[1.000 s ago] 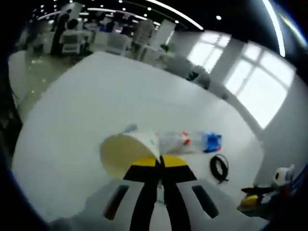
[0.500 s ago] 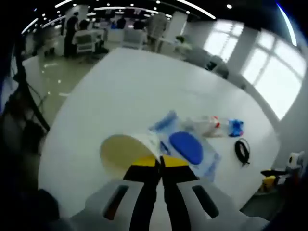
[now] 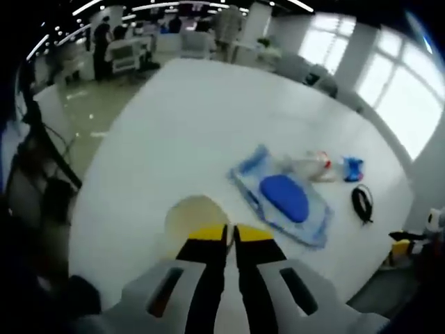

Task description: Arrange the tabletop items into an orderly group along one side of the table until the central work area is clear of visible clutter.

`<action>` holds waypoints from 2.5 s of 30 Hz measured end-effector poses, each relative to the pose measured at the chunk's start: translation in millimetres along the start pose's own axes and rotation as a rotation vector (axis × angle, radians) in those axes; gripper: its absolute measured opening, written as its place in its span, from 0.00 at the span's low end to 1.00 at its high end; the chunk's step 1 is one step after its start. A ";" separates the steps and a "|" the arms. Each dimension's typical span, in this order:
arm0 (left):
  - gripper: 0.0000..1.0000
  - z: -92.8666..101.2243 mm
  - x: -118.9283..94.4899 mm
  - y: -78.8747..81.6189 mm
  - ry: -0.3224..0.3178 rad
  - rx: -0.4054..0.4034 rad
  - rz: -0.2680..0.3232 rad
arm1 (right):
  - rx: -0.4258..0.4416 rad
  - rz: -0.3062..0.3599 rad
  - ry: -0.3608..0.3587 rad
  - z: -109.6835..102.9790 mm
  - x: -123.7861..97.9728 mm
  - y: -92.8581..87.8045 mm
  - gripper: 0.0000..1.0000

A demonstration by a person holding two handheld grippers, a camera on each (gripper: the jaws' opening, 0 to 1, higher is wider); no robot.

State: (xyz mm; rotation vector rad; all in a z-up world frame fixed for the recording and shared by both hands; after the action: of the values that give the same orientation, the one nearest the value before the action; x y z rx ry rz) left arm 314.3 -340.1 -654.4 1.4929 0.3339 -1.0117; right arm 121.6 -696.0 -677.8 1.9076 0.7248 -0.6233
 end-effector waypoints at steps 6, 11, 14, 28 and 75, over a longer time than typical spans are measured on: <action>0.07 8.8 -0.4 -3.7 -0.022 0.049 -0.017 | 0.000 0.002 -0.002 0.4 0.1 0.3 0.53; 0.09 19.0 1.5 -9.0 -0.042 0.079 -0.023 | -0.002 -0.002 -0.001 -0.1 0.7 -0.7 0.53; 0.11 22.6 1.6 -7.8 -0.048 0.085 -0.020 | -0.001 -0.003 -0.001 0.0 0.5 -0.9 0.53; 0.24 32.8 -1.4 -6.4 -0.063 0.086 0.008 | 0.007 0.005 0.003 -0.2 -0.1 0.3 0.53; 0.68 103.3 -33.7 -35.9 -0.165 0.050 0.201 | -0.126 0.006 0.081 -26.6 2.1 2.9 0.56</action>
State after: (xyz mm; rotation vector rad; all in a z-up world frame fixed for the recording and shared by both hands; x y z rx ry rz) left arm 228.9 -414.8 -640.4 1.4445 0.0403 -0.9795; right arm 128.2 -672.4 -666.9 1.8259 0.7906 -0.4876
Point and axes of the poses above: the point that each gripper's makers call its tool centre point, and the gripper's own axes: x roughly forward along the fingers, z roughly to its right, y roughly out of its top, the point moved 3 cm from there along -x, roughly backward along the fingers, and after that the axes turned 7 degrees about x, right-handed, at the moved point
